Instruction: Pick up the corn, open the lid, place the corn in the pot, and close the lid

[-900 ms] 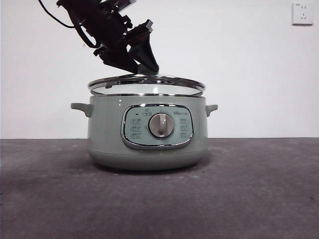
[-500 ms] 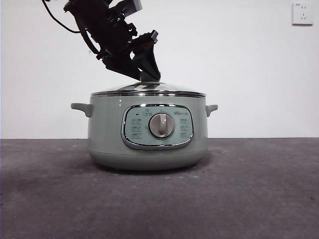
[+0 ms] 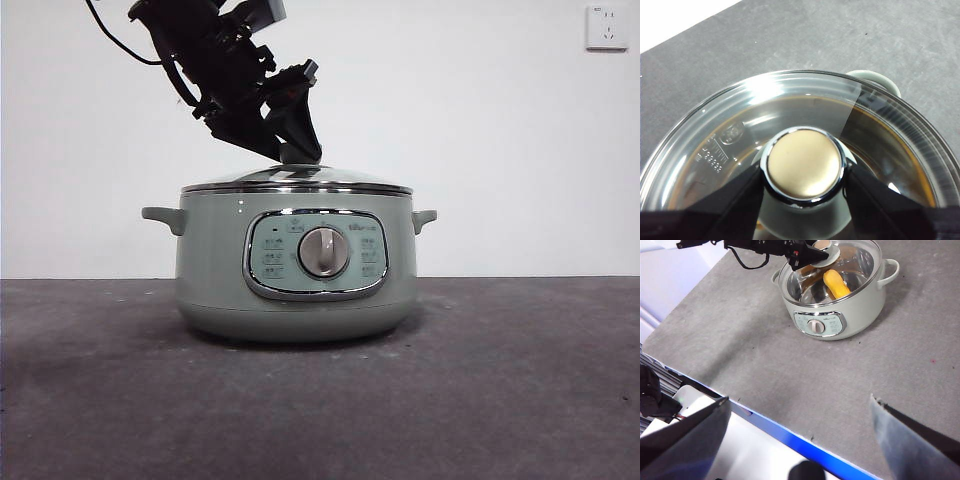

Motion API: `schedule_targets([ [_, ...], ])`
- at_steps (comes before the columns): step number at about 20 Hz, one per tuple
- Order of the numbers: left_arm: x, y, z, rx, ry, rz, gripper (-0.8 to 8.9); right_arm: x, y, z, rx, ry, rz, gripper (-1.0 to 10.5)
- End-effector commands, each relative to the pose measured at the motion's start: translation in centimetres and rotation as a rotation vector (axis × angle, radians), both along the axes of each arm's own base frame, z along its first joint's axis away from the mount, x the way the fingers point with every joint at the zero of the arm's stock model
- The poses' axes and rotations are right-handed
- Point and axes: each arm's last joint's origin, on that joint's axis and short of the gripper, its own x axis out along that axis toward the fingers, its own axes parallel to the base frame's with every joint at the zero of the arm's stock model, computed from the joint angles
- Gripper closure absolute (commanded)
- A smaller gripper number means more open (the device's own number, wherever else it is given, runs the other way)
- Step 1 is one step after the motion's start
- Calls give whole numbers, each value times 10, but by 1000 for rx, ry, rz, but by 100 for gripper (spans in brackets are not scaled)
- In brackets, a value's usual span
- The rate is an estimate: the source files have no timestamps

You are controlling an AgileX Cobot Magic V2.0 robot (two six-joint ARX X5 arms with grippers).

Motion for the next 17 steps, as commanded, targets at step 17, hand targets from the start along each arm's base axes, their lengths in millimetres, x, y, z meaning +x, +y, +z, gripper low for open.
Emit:
schedule_targets([
  [17, -125, 62, 107, -100, 118, -81, 356, -1, -1, -3, -50, -7, 33, 478],
])
